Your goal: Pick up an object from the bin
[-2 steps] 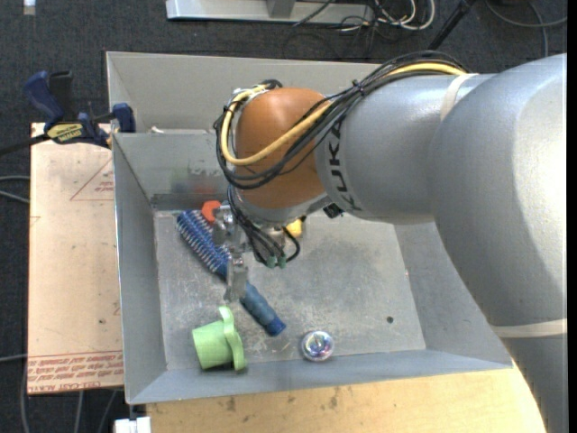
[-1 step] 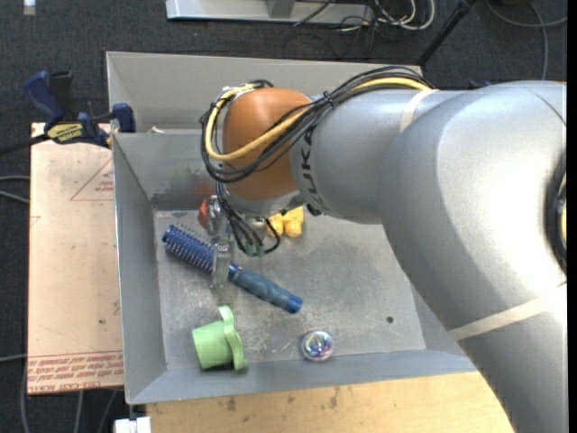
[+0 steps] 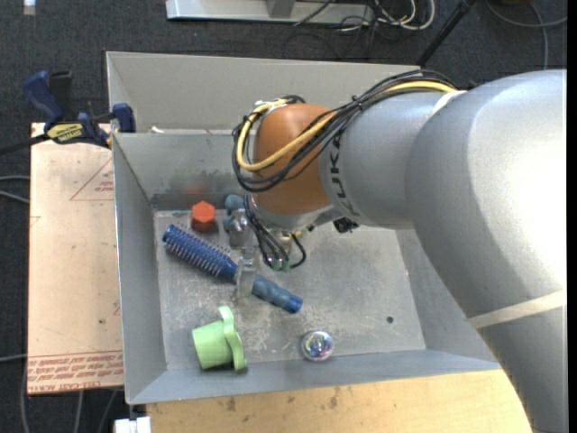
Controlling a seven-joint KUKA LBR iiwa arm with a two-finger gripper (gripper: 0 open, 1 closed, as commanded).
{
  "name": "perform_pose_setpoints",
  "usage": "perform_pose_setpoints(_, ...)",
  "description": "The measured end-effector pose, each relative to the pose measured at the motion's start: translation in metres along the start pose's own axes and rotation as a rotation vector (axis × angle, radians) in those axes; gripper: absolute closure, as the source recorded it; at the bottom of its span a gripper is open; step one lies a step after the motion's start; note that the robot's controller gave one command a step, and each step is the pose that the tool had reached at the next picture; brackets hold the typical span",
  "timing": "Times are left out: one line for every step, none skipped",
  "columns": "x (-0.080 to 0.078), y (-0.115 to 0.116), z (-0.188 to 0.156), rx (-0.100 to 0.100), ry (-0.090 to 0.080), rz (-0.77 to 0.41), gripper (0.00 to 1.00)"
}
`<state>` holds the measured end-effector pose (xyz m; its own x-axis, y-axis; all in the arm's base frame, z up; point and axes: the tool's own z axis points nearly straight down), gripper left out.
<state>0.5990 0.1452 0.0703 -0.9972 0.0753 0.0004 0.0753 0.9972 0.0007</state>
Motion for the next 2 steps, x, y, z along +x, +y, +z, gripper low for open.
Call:
perform_pose_setpoints(-0.001, 0.002, 0.000, -0.002, -0.001, -0.003, 1.00)
perform_pose_setpoints(-0.044, -0.020, -0.193, -0.001, -0.012, -0.175, 1.00)
